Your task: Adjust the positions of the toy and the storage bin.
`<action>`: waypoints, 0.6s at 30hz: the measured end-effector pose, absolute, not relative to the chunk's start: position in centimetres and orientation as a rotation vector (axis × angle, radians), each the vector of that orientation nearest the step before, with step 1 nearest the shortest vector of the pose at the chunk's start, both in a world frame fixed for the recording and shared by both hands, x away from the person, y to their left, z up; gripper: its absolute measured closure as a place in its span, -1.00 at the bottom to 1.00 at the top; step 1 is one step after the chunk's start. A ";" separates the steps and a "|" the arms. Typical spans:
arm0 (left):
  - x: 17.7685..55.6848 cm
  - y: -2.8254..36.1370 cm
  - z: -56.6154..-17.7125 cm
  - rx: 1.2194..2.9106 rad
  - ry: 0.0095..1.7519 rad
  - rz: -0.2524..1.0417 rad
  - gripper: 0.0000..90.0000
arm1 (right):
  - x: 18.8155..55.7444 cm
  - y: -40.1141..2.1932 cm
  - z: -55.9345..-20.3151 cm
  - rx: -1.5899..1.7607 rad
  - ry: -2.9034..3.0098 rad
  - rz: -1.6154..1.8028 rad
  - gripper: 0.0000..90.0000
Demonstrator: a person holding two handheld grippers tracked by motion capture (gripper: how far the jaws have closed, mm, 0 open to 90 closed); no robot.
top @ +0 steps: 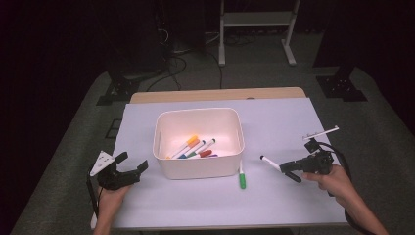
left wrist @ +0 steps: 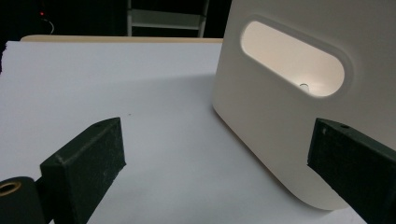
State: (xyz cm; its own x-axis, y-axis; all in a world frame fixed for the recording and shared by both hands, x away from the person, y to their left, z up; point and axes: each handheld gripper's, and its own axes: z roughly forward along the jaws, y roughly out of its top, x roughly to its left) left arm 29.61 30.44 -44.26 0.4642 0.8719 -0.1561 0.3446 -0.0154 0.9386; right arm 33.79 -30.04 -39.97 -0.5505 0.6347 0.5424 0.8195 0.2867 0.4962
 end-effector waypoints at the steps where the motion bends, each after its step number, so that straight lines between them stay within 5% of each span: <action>1: 29.6 30.4 -44.3 1.594 1.084 0.587 -0.94 | 33.8 -30.0 -39.2 -1.323 -2.316 -1.132 0.69; 18: 29.6 30.4 -44.3 1.587 1.085 0.583 -0.94 | 34.4 -25.5 -26.6 -1.103 -2.521 -1.182 0.69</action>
